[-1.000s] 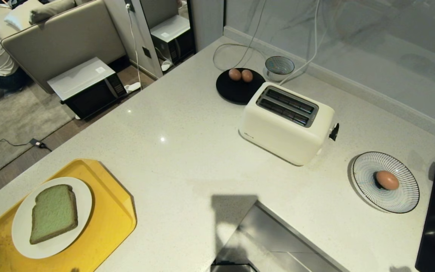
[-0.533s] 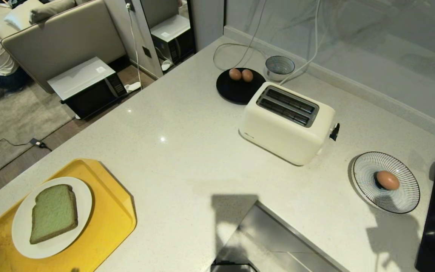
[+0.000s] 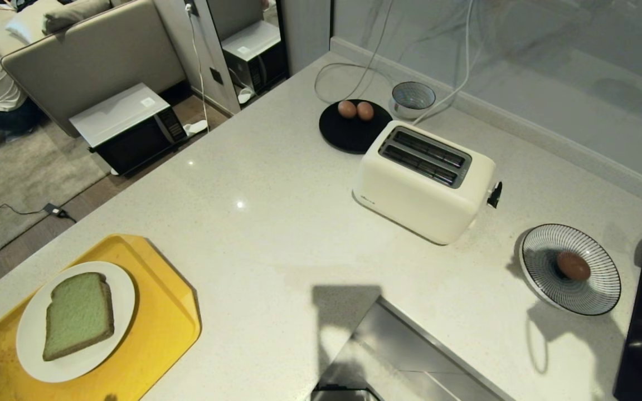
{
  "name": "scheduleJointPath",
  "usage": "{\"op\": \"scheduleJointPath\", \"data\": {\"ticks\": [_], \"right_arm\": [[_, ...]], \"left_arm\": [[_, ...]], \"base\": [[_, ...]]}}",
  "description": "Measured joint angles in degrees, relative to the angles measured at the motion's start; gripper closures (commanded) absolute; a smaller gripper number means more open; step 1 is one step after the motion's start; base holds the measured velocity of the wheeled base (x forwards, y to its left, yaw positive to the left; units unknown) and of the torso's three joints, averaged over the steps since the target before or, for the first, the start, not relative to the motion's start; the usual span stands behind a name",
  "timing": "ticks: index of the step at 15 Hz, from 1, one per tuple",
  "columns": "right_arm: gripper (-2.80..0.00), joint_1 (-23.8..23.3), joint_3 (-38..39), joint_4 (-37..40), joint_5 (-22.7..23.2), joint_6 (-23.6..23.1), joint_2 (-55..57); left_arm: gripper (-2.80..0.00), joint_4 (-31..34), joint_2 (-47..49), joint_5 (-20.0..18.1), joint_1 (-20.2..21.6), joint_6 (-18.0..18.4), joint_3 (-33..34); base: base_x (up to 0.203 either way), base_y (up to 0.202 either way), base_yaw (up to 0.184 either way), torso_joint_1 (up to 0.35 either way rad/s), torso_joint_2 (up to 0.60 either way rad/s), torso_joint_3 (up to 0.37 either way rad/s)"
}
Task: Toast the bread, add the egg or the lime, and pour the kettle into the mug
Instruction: Pick up the egg
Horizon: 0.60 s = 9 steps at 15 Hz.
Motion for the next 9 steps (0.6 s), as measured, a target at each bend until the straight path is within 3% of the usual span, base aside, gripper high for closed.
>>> {"op": "scheduleJointPath", "data": {"ticks": [5,9], "right_arm": [[0.00,-0.35,-8.24,14.69,0.25,2.10,4.51],[0.00,-1.48,-9.33,15.67,0.46,-0.29,6.44]], "left_arm": [[0.00,0.00,0.00,0.02,0.00,0.01,0.00],[0.00,0.01,0.00,0.00,0.00,0.00,0.00]], "base": [[0.000,0.000,0.000,0.000,0.00,0.000],[0.000,0.000,0.000,0.000,0.00,0.000]]}}
